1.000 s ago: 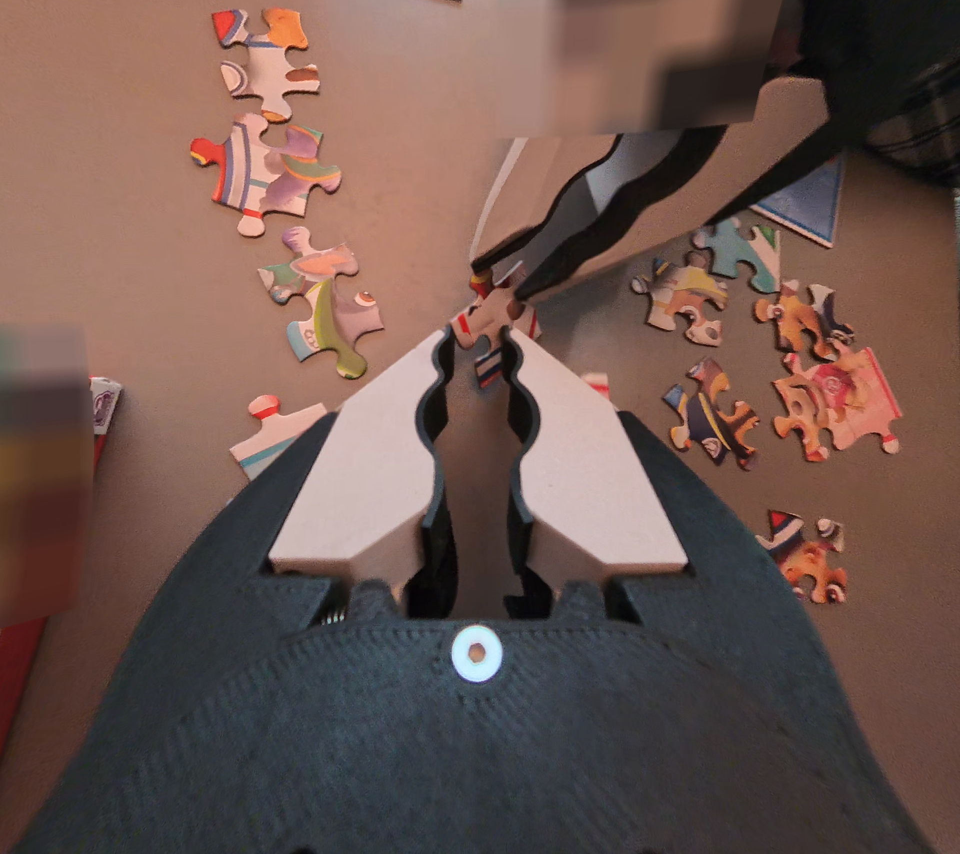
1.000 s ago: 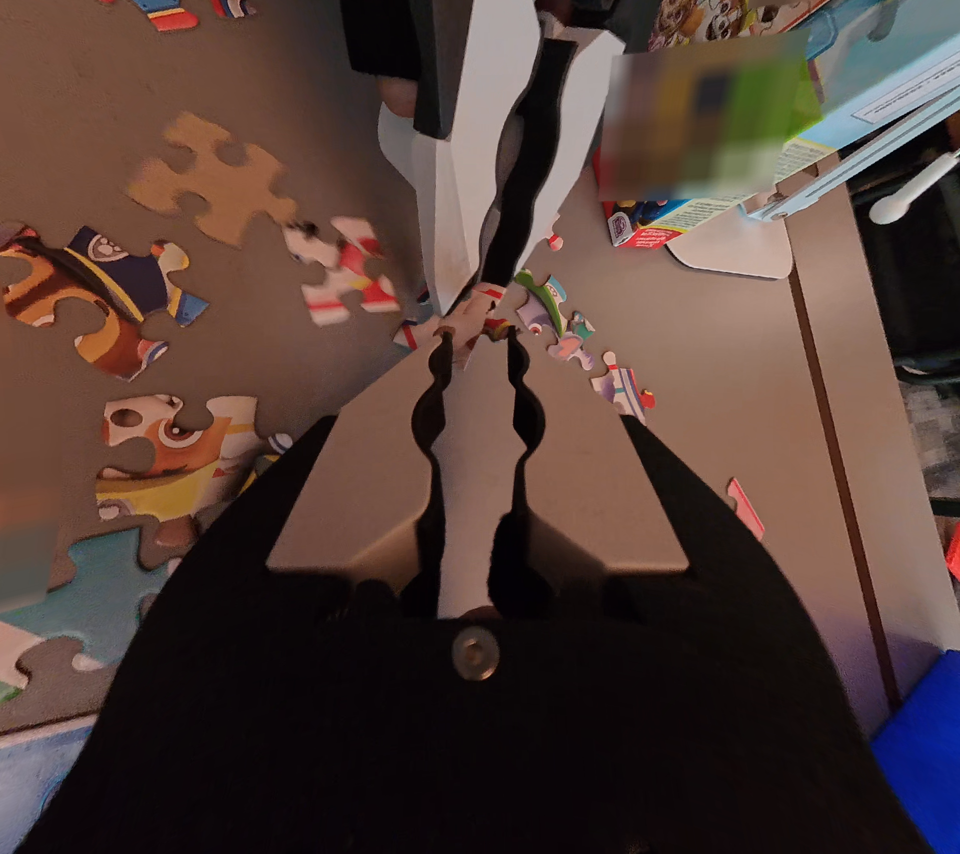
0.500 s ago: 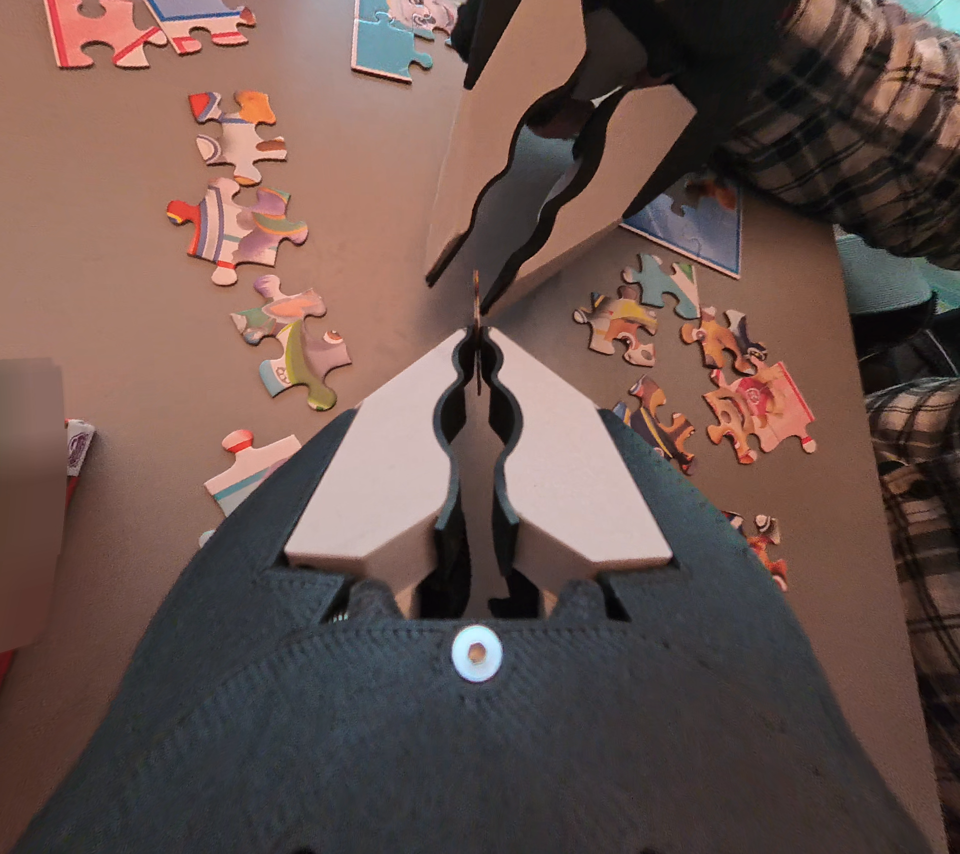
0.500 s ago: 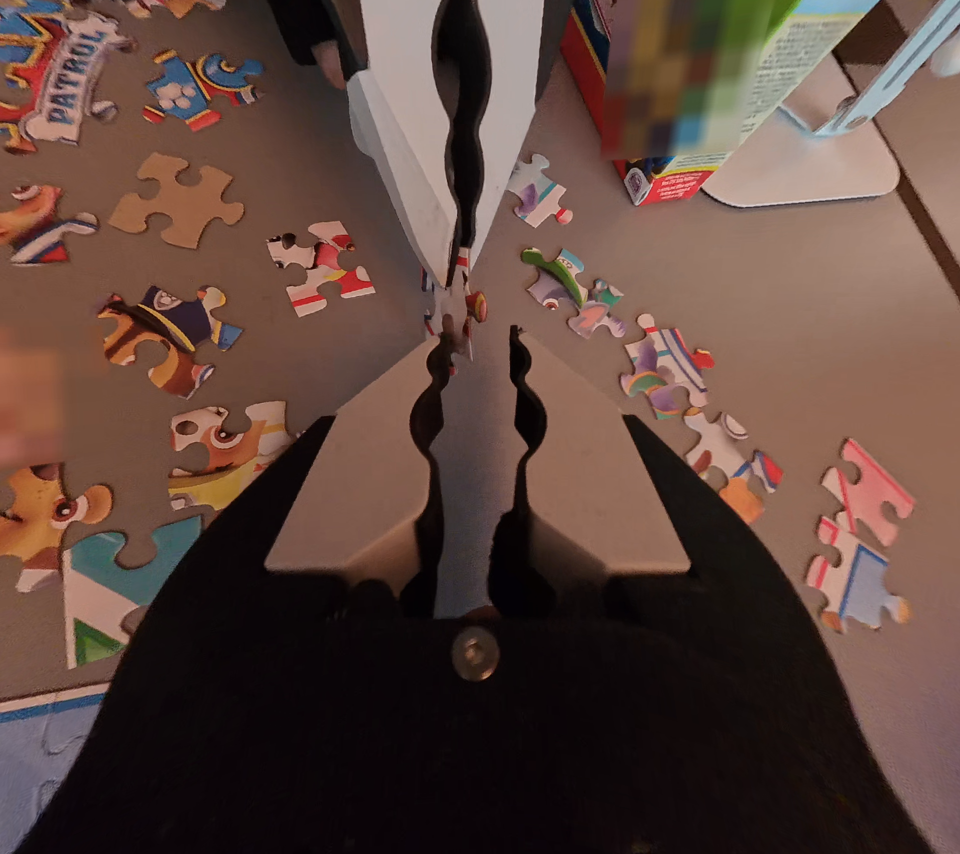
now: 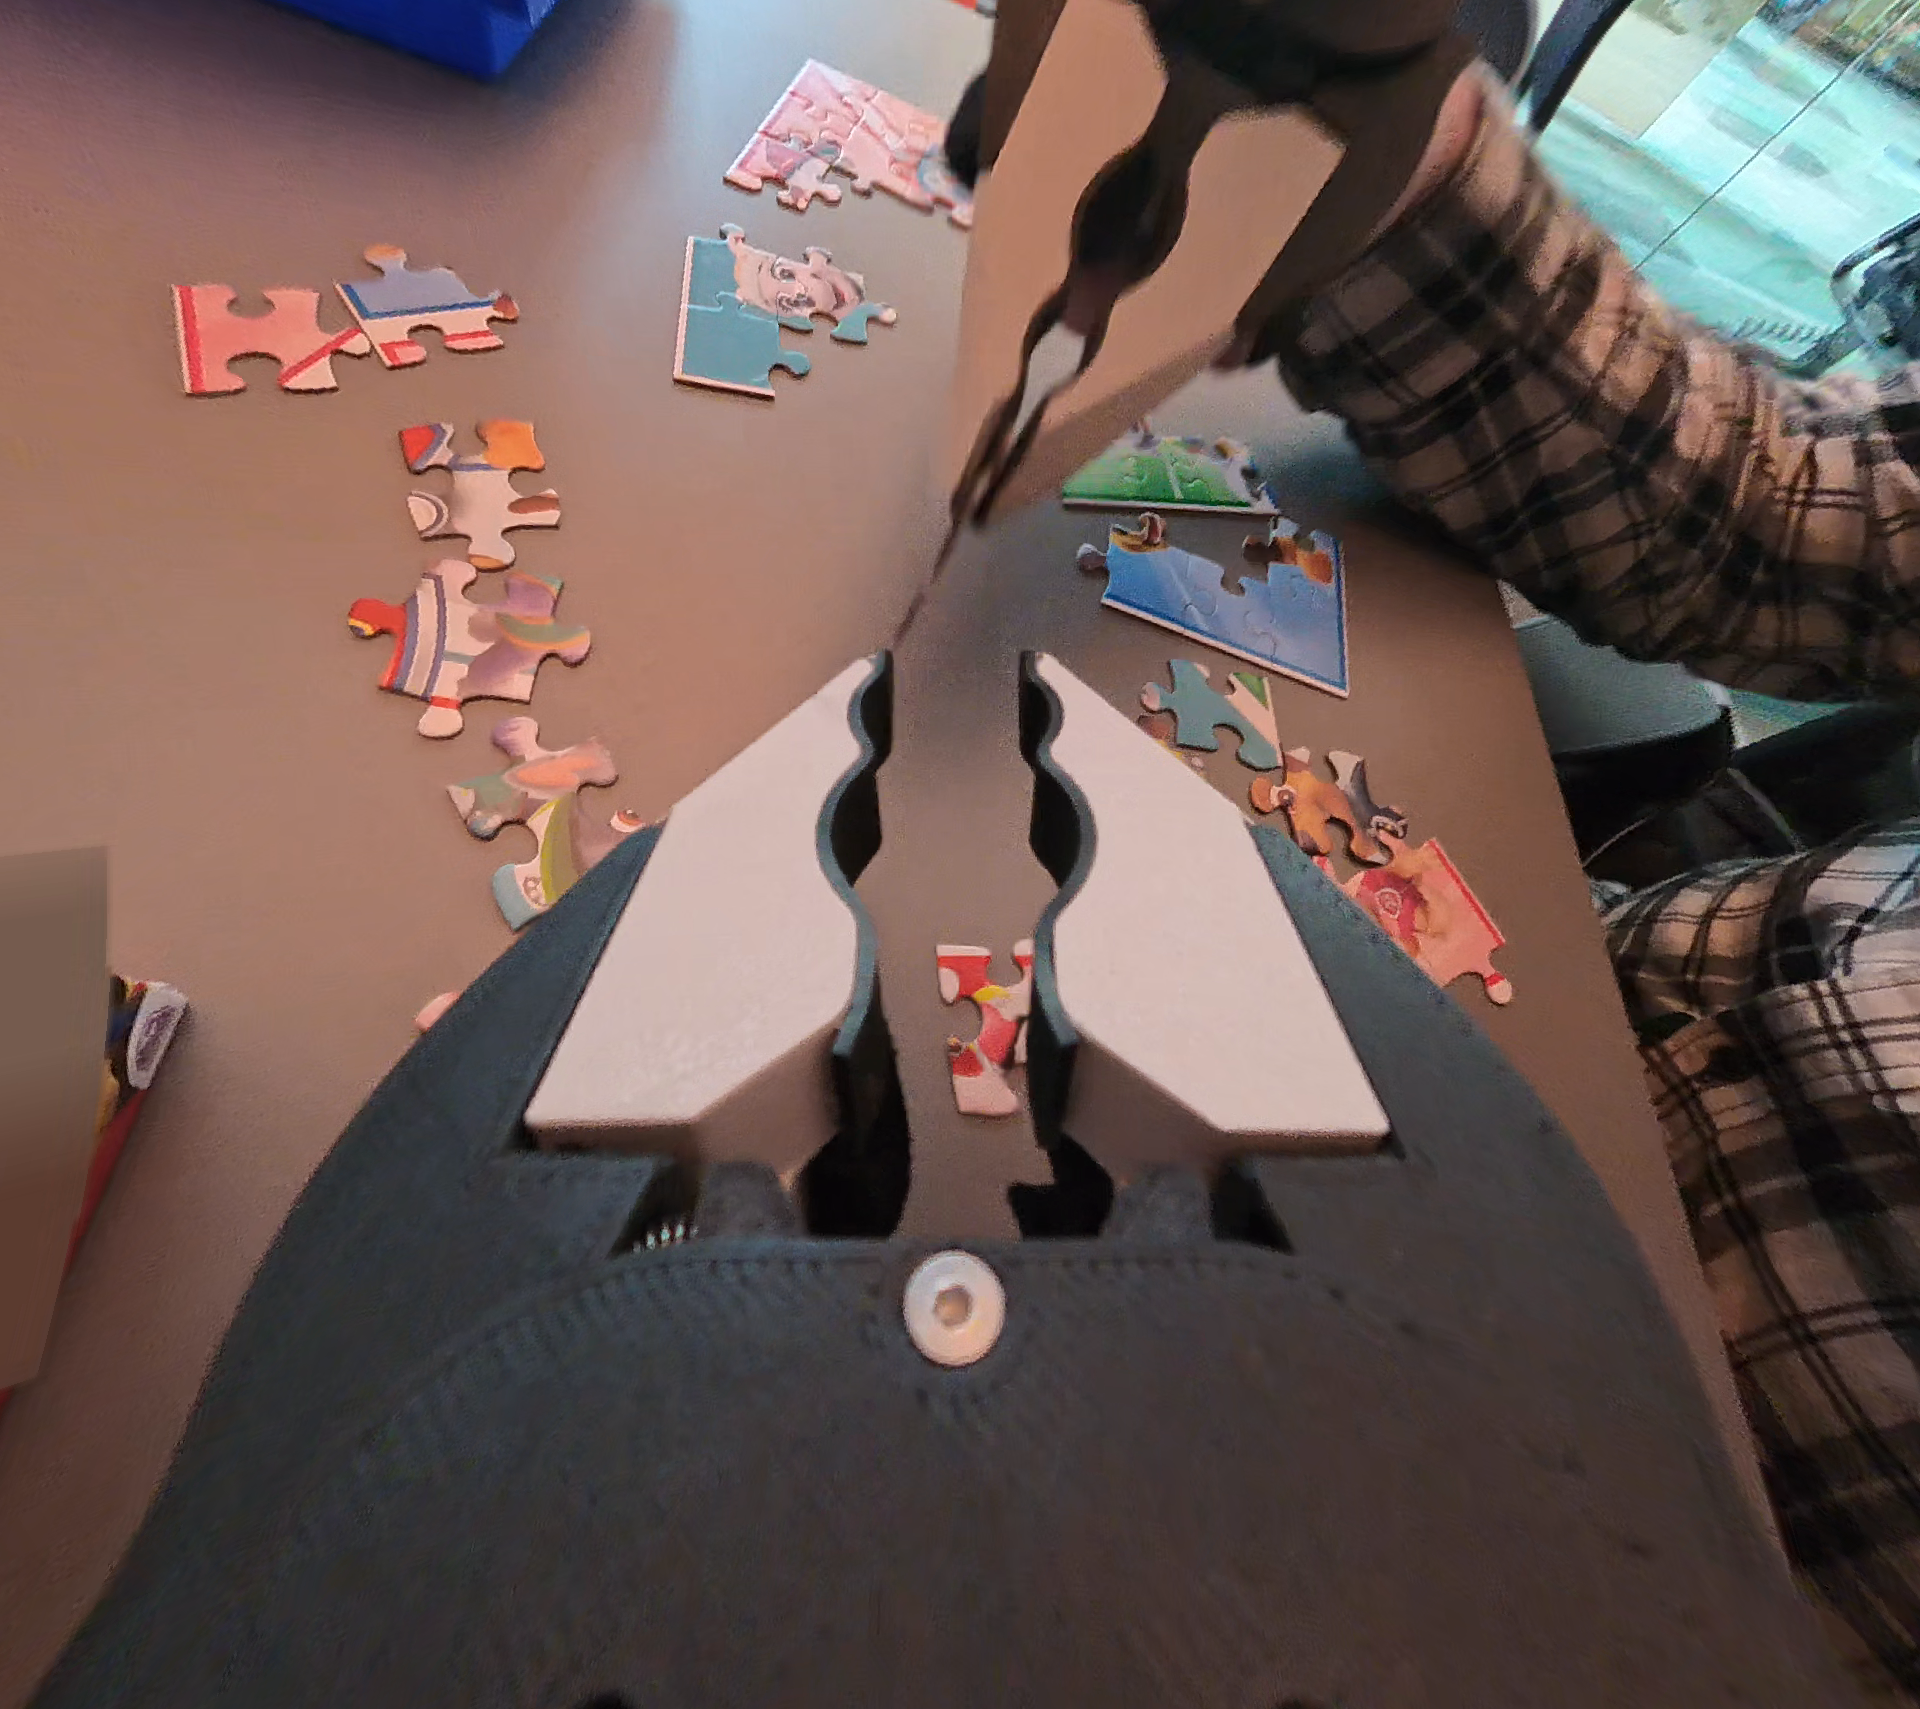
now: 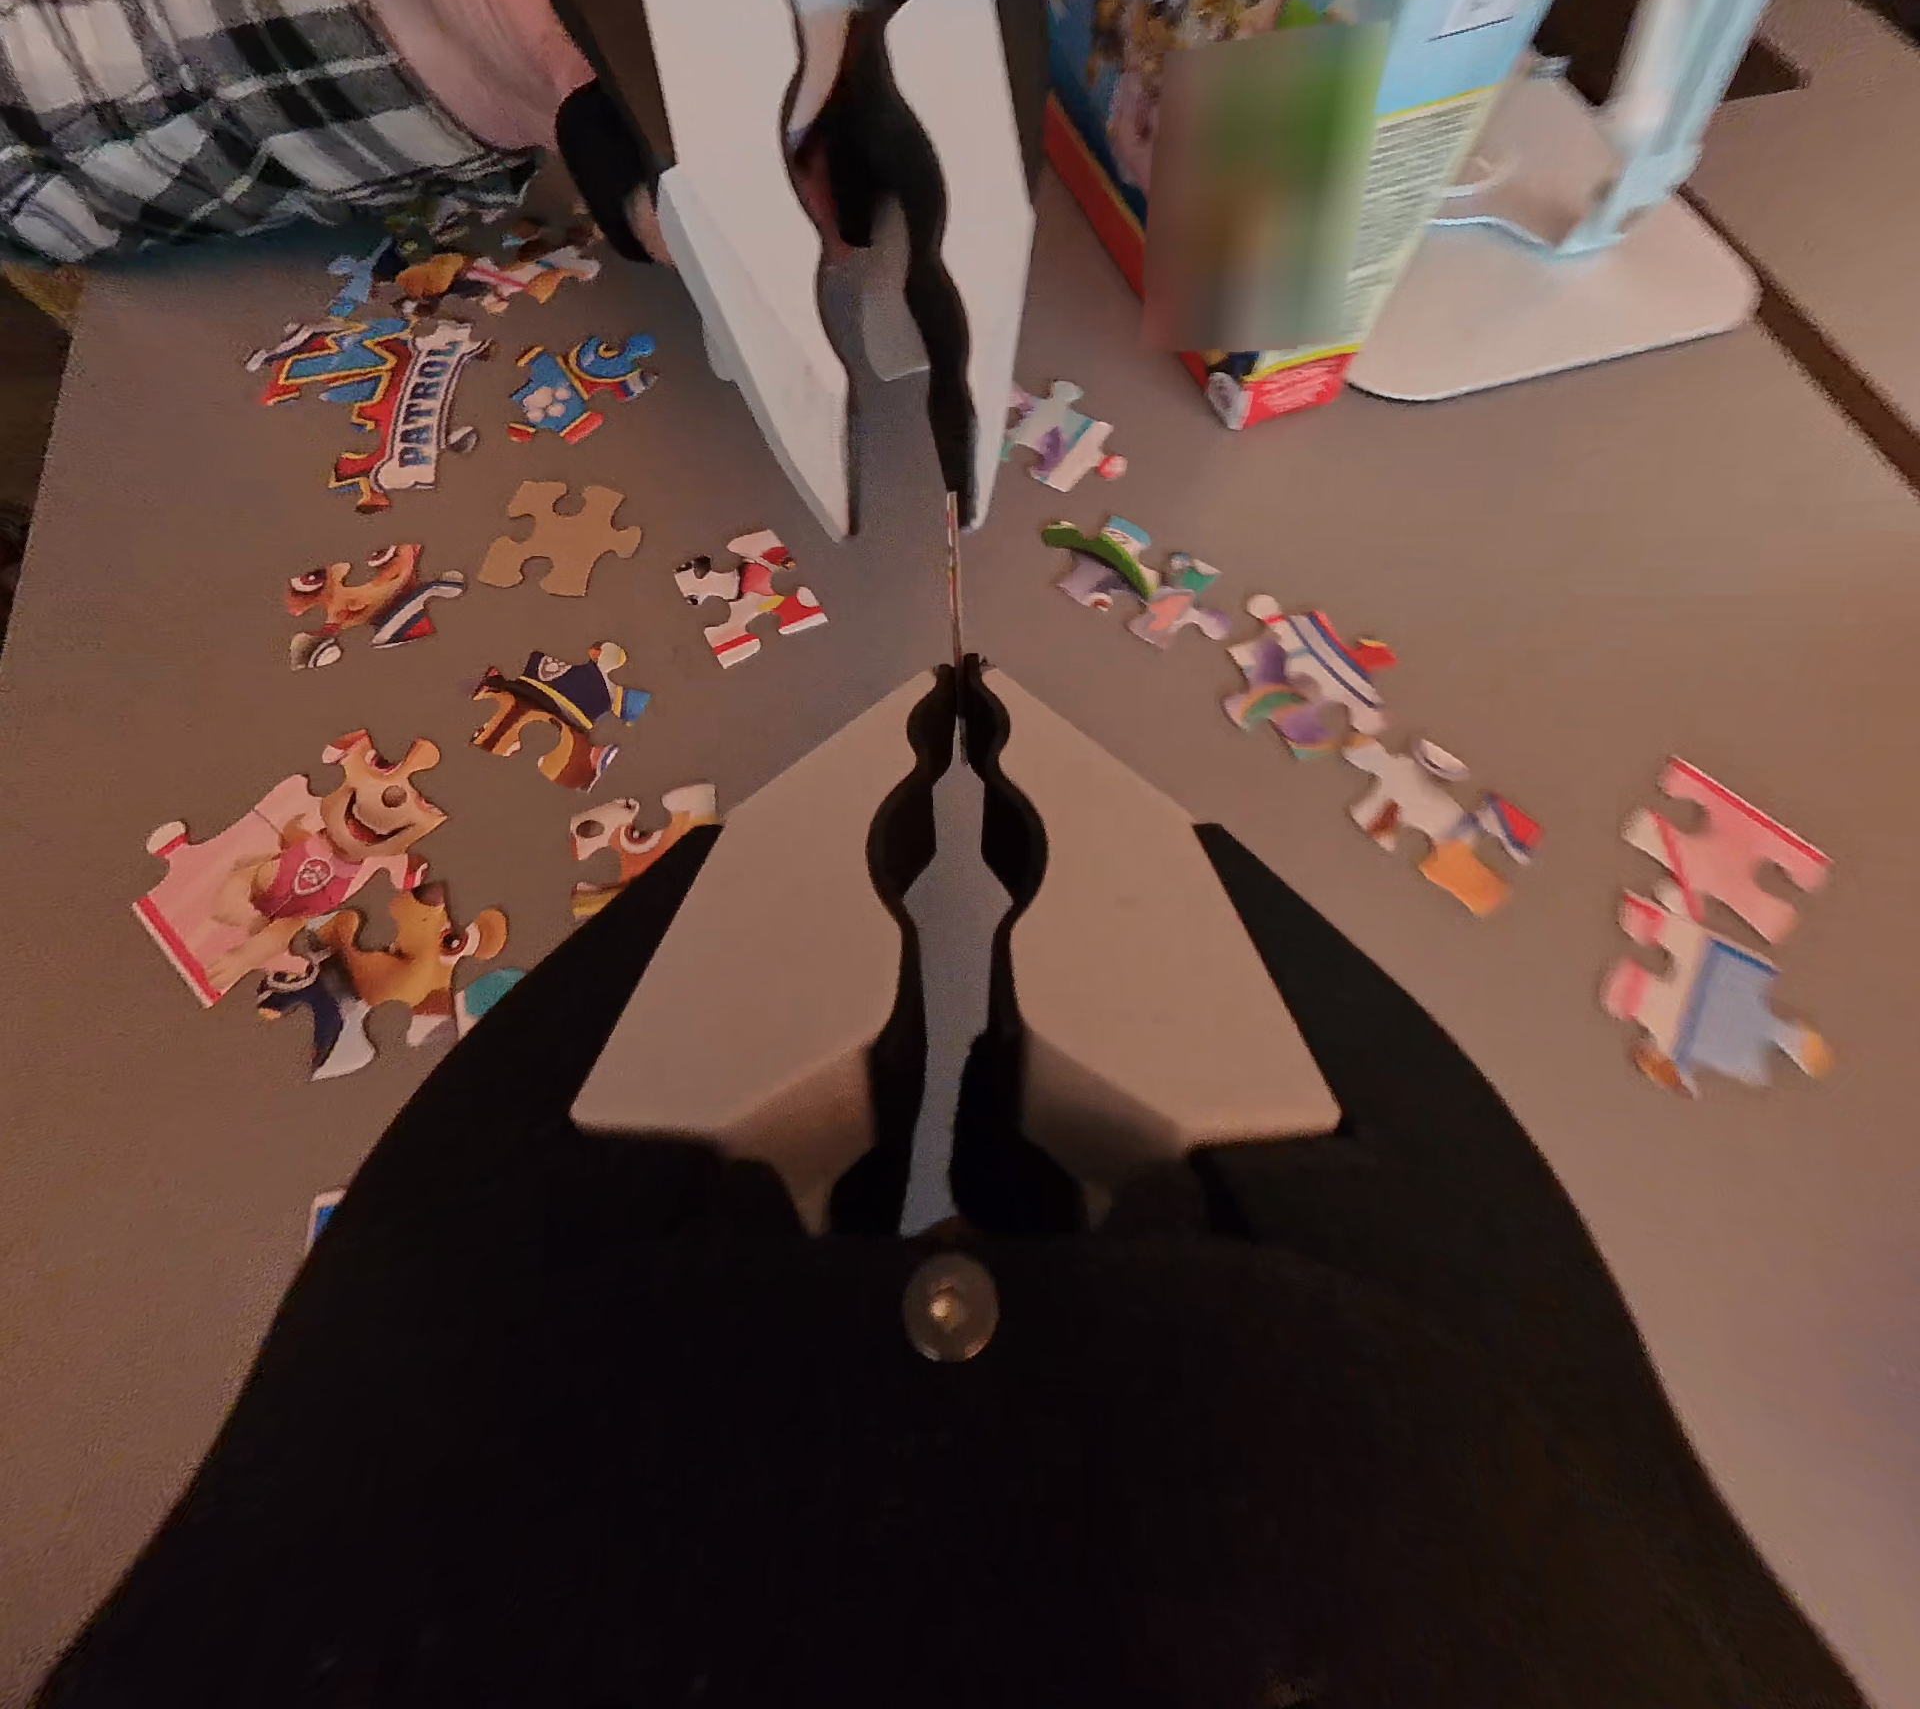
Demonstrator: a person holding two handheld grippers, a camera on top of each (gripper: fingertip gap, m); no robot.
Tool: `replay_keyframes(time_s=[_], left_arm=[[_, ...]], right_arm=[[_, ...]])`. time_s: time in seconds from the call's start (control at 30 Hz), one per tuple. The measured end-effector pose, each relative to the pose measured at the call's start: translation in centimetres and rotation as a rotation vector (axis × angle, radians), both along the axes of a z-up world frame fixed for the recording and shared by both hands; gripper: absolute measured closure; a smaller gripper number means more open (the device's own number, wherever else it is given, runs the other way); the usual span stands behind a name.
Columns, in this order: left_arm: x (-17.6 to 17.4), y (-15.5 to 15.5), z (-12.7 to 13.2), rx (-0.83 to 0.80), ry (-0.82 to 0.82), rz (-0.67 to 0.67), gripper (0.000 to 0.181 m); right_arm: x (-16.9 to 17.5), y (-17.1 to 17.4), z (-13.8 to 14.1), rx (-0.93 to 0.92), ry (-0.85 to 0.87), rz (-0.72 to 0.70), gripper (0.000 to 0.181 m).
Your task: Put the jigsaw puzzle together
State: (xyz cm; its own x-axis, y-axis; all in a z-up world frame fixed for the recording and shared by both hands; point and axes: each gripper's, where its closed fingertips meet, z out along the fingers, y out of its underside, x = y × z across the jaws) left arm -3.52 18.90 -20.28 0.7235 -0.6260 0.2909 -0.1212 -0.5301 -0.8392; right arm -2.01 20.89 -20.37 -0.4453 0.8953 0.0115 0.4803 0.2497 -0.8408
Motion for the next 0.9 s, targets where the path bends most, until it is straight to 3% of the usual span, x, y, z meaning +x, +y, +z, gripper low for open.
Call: replay_keyframes(time_s=[0.13, 0.23, 0.43, 0.63, 0.9], left_arm=[[0.3, -0.1, -0.2, 0.012, 0.072, -0.004, 0.158], [0.7, -0.1, -0.9, 0.005, 0.135, -0.008, 0.157], [2.5, 0.4, -2.1, -0.042, 0.219, -0.051, 0.155], [5.4, 4.6, -2.2, -0.044, 0.334, -0.092, 0.154], [10.4, 10.7, -3.2, -0.019, 0.435, -0.184, 0.152]], right_arm=[[4.5, 4.4, 2.4, -0.02, 0.03, -0.202, 0.181], [9.0, 8.6, 2.5, -0.05, 0.014, -0.381, 0.181], [15.6, 14.4, -1.4, -0.141, -0.145, -0.626, 0.181], [16.1, 16.3, -5.3, -0.261, -0.29, -0.681, 0.181], [15.1, 18.4, -5.6, -0.345, -0.261, -0.732, 0.181]])
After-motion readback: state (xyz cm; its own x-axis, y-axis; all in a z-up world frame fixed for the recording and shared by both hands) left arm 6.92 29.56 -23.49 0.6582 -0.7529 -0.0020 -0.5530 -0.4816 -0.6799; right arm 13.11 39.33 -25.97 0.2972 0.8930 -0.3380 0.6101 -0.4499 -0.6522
